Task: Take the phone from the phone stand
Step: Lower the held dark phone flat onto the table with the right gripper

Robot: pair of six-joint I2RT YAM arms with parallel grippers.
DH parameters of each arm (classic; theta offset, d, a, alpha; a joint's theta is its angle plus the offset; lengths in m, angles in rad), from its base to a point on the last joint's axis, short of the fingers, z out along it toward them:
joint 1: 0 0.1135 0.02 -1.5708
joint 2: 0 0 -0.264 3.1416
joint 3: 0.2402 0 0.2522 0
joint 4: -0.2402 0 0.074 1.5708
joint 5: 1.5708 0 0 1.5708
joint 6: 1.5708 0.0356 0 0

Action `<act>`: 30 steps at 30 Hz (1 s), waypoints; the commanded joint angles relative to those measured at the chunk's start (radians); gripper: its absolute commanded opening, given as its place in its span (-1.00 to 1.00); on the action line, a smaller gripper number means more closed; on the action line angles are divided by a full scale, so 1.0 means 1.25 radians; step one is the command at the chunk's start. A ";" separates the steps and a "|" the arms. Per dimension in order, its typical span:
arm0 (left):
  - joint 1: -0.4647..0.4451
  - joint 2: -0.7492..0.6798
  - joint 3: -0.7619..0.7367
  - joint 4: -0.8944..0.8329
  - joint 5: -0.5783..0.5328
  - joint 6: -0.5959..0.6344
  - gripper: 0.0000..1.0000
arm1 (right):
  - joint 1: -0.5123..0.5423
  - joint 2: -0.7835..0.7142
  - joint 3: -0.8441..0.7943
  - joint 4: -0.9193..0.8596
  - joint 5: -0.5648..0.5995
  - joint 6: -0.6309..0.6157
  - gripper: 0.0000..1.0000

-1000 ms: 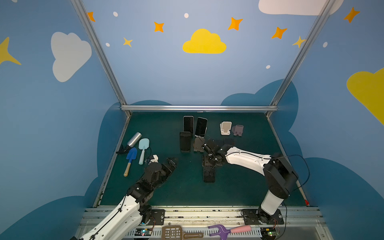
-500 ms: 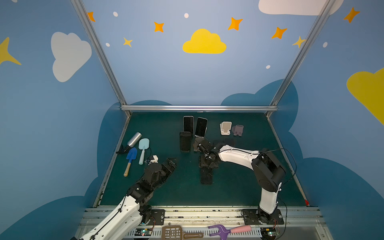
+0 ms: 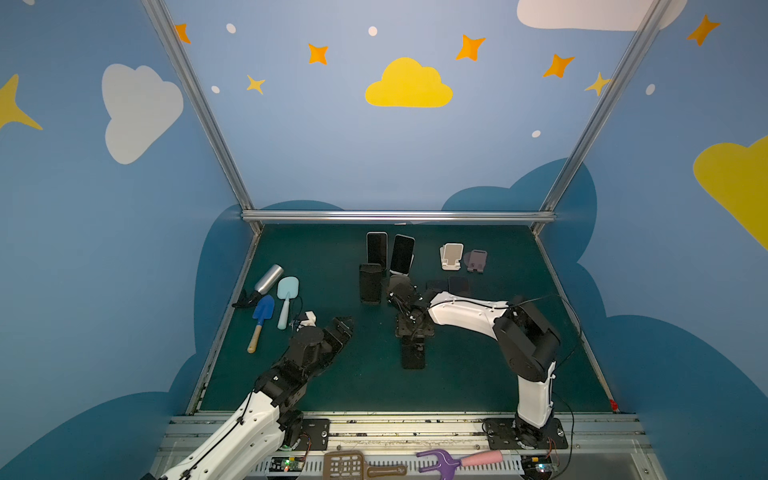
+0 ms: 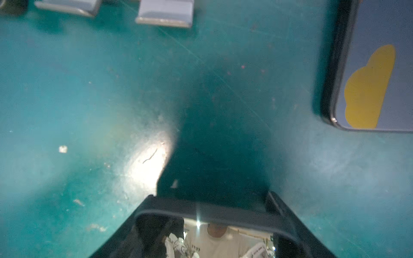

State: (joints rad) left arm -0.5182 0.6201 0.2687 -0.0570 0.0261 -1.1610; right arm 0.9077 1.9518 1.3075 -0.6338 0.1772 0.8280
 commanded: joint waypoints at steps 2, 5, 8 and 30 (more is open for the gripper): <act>-0.003 0.001 -0.002 -0.003 -0.016 0.006 1.00 | 0.004 0.043 -0.011 0.006 0.017 -0.010 0.23; -0.003 0.001 -0.001 -0.002 -0.016 0.005 1.00 | 0.001 0.053 -0.009 0.009 0.010 -0.017 0.25; -0.003 0.001 -0.001 -0.003 -0.017 0.000 1.00 | -0.005 0.062 -0.010 0.008 -0.001 -0.019 0.28; -0.003 0.007 0.017 -0.024 -0.020 0.002 1.00 | -0.025 0.051 -0.049 0.014 -0.034 -0.020 0.44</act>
State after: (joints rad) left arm -0.5182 0.6277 0.2699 -0.0673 0.0135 -1.1618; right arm 0.8955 1.9518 1.3029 -0.6300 0.1482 0.8173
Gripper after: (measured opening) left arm 0.998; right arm 0.730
